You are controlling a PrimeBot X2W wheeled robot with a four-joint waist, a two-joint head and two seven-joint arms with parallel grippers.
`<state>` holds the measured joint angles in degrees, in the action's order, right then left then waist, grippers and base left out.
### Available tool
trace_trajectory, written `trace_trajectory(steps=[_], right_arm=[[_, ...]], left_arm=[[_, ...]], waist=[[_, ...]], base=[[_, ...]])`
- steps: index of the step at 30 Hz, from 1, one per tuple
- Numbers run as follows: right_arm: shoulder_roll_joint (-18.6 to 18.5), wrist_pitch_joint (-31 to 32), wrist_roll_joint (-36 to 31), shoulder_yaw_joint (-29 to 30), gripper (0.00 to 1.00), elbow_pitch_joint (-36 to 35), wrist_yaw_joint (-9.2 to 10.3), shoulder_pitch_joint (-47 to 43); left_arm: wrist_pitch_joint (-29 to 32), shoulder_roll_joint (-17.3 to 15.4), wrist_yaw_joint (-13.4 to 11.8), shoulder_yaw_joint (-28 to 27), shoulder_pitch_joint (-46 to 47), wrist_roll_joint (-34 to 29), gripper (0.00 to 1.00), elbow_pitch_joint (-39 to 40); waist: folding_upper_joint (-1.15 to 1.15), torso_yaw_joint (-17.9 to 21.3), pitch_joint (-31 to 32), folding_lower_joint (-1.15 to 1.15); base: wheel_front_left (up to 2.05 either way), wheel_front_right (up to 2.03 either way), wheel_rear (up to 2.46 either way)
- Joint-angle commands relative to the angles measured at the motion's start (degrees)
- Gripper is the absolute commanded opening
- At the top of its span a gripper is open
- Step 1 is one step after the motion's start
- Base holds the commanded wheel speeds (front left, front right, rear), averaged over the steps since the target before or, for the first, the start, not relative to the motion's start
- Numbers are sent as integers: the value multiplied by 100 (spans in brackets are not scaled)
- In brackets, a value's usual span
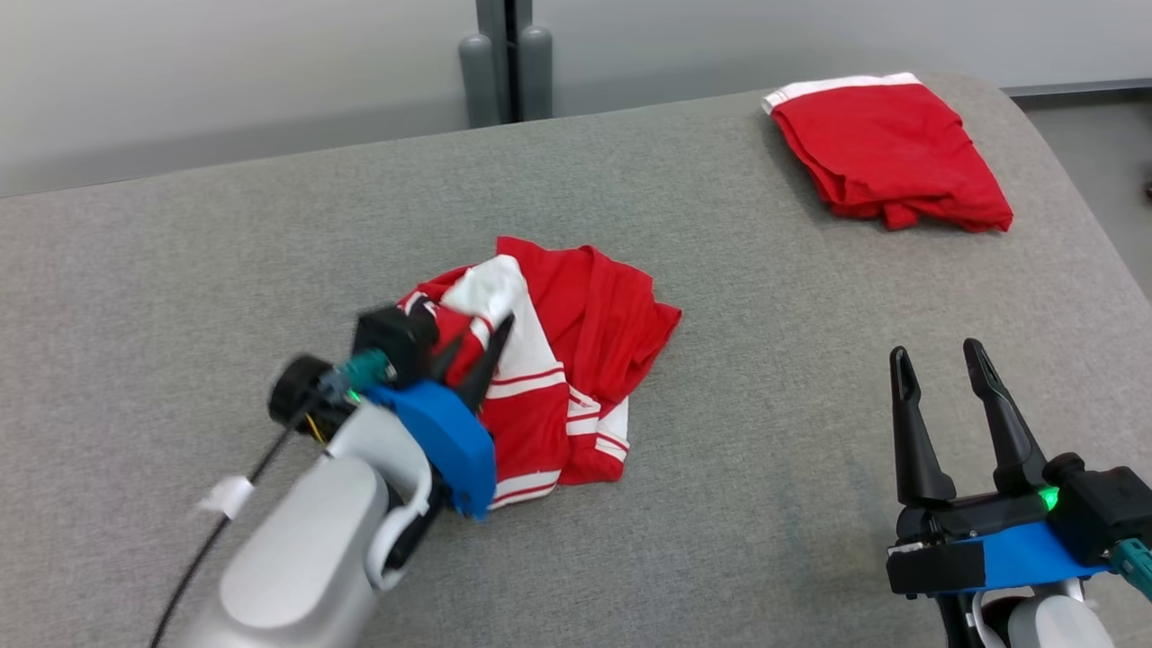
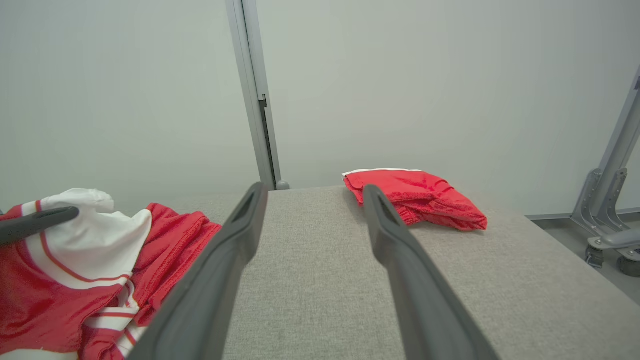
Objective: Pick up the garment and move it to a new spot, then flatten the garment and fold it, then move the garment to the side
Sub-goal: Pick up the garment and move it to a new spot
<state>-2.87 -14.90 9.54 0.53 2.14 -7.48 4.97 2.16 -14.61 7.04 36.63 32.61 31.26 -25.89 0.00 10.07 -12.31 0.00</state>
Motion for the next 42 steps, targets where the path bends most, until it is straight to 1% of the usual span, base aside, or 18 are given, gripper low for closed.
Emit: trace_trajectory(steps=[1, 2, 3, 6, 10, 13, 14, 16, 20, 22, 24, 28, 31, 35, 42], right_arm=[[-6, -36, -50, 14, 100, 23, -3, -17], [-7, -33, -69, 7, 100, 37, -3, -24], [-6, -33, -90, 9, 100, 54, -2, -35], [-6, -33, -108, 11, 100, 131, -3, -74], [-7, -34, -80, -20, 100, 237, -2, -165], [-6, -34, -40, -84, 100, 304, -2, -215], [-6, -34, -40, -84, 100, 304, -2, -215], [-8, -35, -24, -81, 100, 314, -2, -263], [-7, -36, 3, -108, 100, 336, -3, -326], [-7, -35, 7, -101, 100, 341, -2, -351], [-8, -35, 11, -96, 100, 345, -2, -390], [-7, -35, 10, -60, 100, 351, -3, -447], [-9, -33, 24, -49, 100, 377, -3, -496], [-9, -31, 58, -45, 100, 430, -2, -544], [-8, -32, 73, -79, 100, 571, -3, -637]], left_arm=[[-138, 102, 0, 139, -206, -23, 0, -159], [-210, 134, 3, 216, -252, -72, 47, -229], [-259, 155, 8, 308, -288, -135, 100, -302], [-579, 199, -11, 411, -272, -288, 100, -428], [-1136, 213, -156, 325, -181, -404, 100, -436], [-1463, 120, -312, 230, -201, -516, 100, -390], [-1463, 120, -312, 230, -201, -516, 100, -390], [-1599, 86, -415, 118, -329, -506, 100, -314], [-1722, -75, -685, -261, -600, -545, 100, -34], [-1737, -137, -812, -523, -784, -595, 100, 252], [-1736, -187, -902, -816, -1086, -670, 100, 585], [-1739, -223, -995, -1369, -1648, -904, 100, 1182], [-1740, -163, -974, -1783, -2010, -1087, 100, 1518], [-1740, 4, -941, -2285, -2444, -1322, 100, 1843], [-1740, 247, -684, -2816, -3007, -1628, 100, 1826]], waist=[[0, -75, 39, 0], [0, -106, 58, 0], [0, -146, 82, 0], [0, -261, 163, 0], [0, -428, 293, 0], [0, -546, 399, 0], [0, -546, 399, 0], [0, -641, 477, 0], [0, -830, 596, 0], [0, -927, 652, 0], [0, -1023, 705, 0], [0, -1240, 796, 0], [0, -1380, 856, 0], [0, -1506, 954, 0], [0, -1525, 1064, 0]], base=[[0, 0, 0], [0, 0, 0], [0, 0, 0], [0, 0, 0], [0, 0, 0], [0, 0, 0], [0, 0, 0], [0, 0, 0], [0, 0, 0], [0, 0, 0], [0, 0, 0], [0, 0, 0], [0, 0, 0], [0, 0, 0], [0, 0, 0]])
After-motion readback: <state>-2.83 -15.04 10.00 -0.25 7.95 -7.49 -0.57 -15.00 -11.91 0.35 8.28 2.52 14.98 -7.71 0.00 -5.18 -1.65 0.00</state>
